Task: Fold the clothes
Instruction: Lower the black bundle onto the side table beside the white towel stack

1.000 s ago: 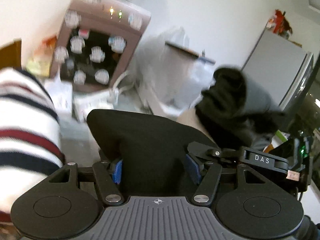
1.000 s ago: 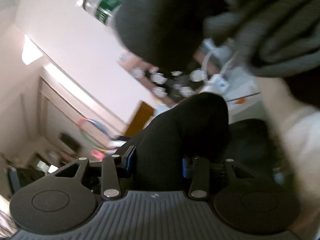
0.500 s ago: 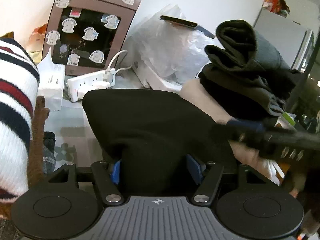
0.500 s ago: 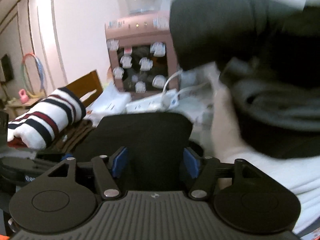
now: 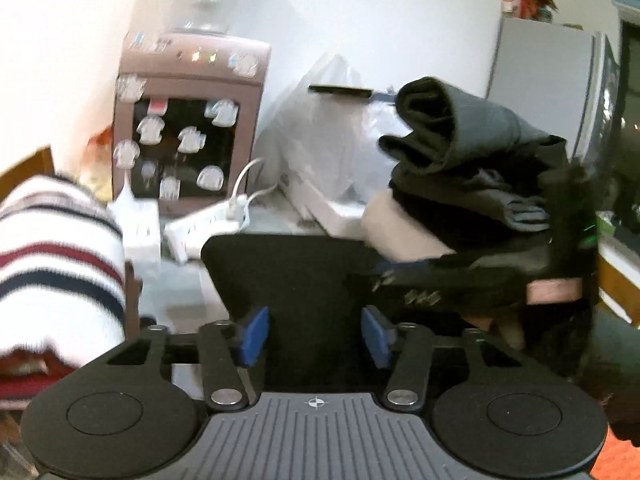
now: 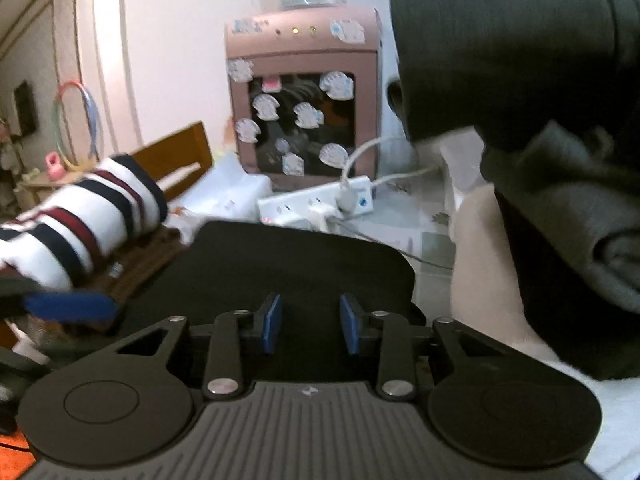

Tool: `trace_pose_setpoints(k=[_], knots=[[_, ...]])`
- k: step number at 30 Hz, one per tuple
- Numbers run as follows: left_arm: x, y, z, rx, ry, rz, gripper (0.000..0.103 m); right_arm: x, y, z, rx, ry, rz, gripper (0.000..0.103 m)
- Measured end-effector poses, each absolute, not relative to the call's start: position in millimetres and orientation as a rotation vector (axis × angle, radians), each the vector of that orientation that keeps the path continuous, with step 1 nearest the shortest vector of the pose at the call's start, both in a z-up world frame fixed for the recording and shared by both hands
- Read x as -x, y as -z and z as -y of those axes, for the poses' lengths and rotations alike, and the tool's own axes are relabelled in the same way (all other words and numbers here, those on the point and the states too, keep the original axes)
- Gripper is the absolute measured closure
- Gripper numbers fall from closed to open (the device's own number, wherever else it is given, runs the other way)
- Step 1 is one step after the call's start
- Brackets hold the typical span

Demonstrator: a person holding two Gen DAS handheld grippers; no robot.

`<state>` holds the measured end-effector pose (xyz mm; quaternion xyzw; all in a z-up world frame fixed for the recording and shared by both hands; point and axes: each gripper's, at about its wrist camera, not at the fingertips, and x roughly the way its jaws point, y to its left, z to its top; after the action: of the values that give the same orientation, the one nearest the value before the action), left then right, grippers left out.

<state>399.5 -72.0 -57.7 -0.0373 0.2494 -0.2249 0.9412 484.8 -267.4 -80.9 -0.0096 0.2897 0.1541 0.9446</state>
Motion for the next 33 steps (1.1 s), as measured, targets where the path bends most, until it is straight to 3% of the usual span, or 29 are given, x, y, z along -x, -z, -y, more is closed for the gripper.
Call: trace_pose_setpoints(k=[4, 7, 14, 20, 27, 32, 33], knots=[[-411.7, 61.9, 83.7, 0.038, 0.478, -0.534, 0.069, -489.9, 91.8, 267.3, 0.017, -0.298, -0.602, 0.066], [-426.1, 77.0, 88.4, 0.052, 0.453, -0.601, 0.072, -495.6, 97.8, 268.5, 0.0, -0.305, -0.615, 0.066], [-443.3, 109.1, 79.8, 0.119, 0.418, -0.693, 0.072, -502.1, 108.1, 269.1, -0.02, -0.325, -0.634, 0.066], [-433.9, 94.5, 75.2, 0.143, 0.438, -0.673, 0.068, -499.0, 100.2, 267.8, -0.017, -0.326, -0.625, 0.063], [-415.1, 73.0, 74.6, 0.137, 0.454, -0.642, 0.056, -472.0, 68.7, 270.0, -0.023, -0.324, -0.601, 0.046], [-418.5, 61.8, 75.1, 0.118, 0.44, -0.632, 0.058, -438.6, 56.5, 276.9, -0.035, -0.316, -0.592, 0.045], [-422.0, 59.6, 75.2, 0.116, 0.434, -0.632, 0.063, -431.7, 55.1, 278.0, -0.035, -0.314, -0.591, 0.045]])
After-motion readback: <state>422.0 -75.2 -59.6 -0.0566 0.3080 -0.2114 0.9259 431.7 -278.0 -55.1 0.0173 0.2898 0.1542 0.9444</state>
